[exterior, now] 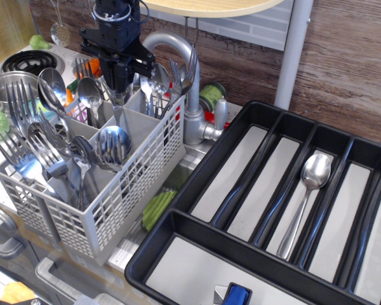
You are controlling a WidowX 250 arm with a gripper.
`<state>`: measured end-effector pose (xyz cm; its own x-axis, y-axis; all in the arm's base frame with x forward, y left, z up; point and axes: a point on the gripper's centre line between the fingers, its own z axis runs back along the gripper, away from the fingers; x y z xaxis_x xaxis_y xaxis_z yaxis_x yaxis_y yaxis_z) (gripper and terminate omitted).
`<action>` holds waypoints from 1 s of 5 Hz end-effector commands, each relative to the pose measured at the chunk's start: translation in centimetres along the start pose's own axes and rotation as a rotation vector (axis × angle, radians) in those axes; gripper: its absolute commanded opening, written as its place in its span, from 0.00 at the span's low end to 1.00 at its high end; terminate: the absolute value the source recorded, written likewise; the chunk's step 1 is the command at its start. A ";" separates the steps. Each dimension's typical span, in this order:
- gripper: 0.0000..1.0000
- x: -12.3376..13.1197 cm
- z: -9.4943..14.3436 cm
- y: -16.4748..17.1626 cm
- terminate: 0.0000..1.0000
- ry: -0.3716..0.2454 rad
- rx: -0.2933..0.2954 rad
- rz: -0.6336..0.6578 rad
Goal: Put big spoon from basket to tray
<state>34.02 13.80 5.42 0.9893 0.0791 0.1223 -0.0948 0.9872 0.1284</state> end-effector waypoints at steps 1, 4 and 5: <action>0.00 0.6 1.9 0.8 0.00 -0.016 0.010 0.023; 0.00 -0.7 12.6 -1.6 0.00 0.083 0.100 0.083; 0.00 -1.8 15.5 -3.2 0.00 0.135 0.093 0.155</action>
<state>30.35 6.67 19.02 0.9448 0.3071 -0.1138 -0.2859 0.9428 0.1713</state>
